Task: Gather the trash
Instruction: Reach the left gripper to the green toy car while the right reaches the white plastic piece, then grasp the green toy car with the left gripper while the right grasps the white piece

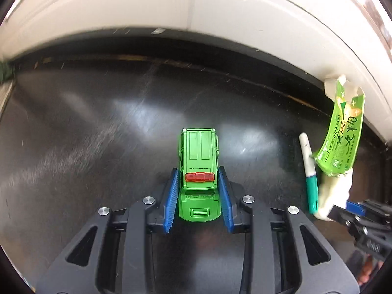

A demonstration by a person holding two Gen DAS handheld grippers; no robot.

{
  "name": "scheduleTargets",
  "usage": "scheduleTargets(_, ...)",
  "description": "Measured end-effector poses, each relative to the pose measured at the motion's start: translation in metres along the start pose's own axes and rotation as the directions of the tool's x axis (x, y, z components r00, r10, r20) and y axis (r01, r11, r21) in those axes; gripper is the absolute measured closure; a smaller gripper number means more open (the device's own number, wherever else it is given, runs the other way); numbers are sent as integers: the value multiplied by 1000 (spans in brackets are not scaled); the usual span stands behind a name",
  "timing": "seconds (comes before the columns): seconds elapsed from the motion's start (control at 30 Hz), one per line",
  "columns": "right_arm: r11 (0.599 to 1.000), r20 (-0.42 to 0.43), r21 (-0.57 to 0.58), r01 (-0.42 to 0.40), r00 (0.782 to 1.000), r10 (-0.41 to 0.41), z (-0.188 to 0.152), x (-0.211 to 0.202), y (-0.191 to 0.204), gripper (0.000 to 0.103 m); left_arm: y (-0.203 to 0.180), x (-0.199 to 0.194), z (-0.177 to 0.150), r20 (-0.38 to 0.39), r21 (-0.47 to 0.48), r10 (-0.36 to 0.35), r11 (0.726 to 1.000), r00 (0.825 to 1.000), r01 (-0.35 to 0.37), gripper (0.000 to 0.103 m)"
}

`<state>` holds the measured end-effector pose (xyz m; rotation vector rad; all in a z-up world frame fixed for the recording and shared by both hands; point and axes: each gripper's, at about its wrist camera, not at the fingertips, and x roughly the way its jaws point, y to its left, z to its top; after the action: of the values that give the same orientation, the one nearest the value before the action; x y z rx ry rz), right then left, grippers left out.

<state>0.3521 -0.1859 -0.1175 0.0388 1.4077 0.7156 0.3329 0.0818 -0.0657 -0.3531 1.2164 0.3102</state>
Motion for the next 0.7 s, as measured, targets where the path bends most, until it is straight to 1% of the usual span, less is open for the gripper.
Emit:
scheduleTargets(0.03, 1000, 1, -6, 3, 1000, -3, 0, 0, 2, 84, 3, -2, -5, -3, -11, -1, 1000, 1000, 1, 72)
scheduleTargets(0.1, 999, 16, -40, 27, 1000, -26, -3, -6, 9, 88, 9, -10, -13, 6, -33, -3, 999, 1000, 3, 73)
scheduleTargets(0.2, 998, 60, -42, 44, 997, -42, -12, -22, 14, 88, 19, -27, -27, 11, -80, -22, 997, 1000, 23, 73)
scheduleTargets(0.3, 996, 111, -55, 71, 992, -64, -15, -41, 18, 88, 21, -43, -44, 30, -83, -21, 996, 999, 24, 72)
scheduleTargets(0.43, 995, 195, -50, 85, 978, -74, -22, -71, 28, 88, 39, -65, -62, 62, -112, -30, 993, 998, 37, 72)
scheduleTargets(0.47, 995, 227, -45, 87, 971, -75, -22, -83, 27, 88, 48, -72, -65, 64, -120, -37, 992, 997, 45, 72)
scheduleTargets(0.53, 996, 267, -35, 83, 961, -70, -21, -98, 28, 88, 51, -81, -76, 69, -137, -57, 988, 996, 66, 72)
scheduleTargets(0.6, 996, 279, -44, 72, 959, -57, -21, -110, 31, 88, 51, -89, -90, 76, -148, -56, 987, 996, 67, 72)
scheduleTargets(0.7, 995, 266, -83, 63, 963, -39, -25, -109, 45, 88, 59, -98, -100, 83, -170, -53, 983, 995, 66, 72)
